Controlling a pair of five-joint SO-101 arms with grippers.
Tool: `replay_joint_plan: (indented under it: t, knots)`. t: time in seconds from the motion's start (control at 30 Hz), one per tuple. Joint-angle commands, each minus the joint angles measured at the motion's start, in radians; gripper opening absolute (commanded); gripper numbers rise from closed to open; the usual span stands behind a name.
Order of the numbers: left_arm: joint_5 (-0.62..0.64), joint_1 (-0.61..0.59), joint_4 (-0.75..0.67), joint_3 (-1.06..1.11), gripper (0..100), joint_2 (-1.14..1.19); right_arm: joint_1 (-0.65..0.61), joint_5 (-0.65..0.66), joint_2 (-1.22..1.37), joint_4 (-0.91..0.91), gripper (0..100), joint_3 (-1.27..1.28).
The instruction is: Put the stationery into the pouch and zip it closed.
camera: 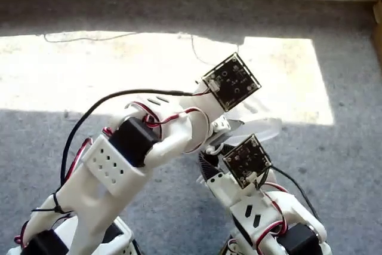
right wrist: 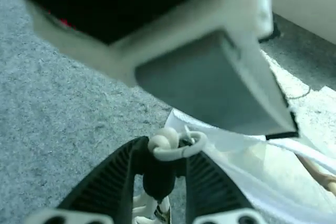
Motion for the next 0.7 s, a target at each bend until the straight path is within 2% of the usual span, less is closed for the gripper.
replay_joint_plan:
  t: [0.0,0.17,0.27,0.4,0.67]
  knots:
    - [-0.011,-0.030,0.095,-0.131,24,-0.012,-0.018,0.005,-0.012,-0.008,0.5,-0.005]
    - [-0.015,-0.139,0.135,-0.156,24,-0.012,0.048,0.003,-0.012,-0.018,0.5,-0.008]
    - [-0.118,-0.159,0.198,-0.156,24,-0.013,0.117,0.000,-0.012,-0.048,0.5,-0.007]
    - [-0.157,-0.168,0.258,-0.134,24,-0.082,0.165,-0.049,-0.012,-0.076,0.5,-0.007]
    - [-0.236,-0.160,0.244,0.124,24,-0.308,0.174,-0.054,-0.012,-0.076,0.5,-0.015]
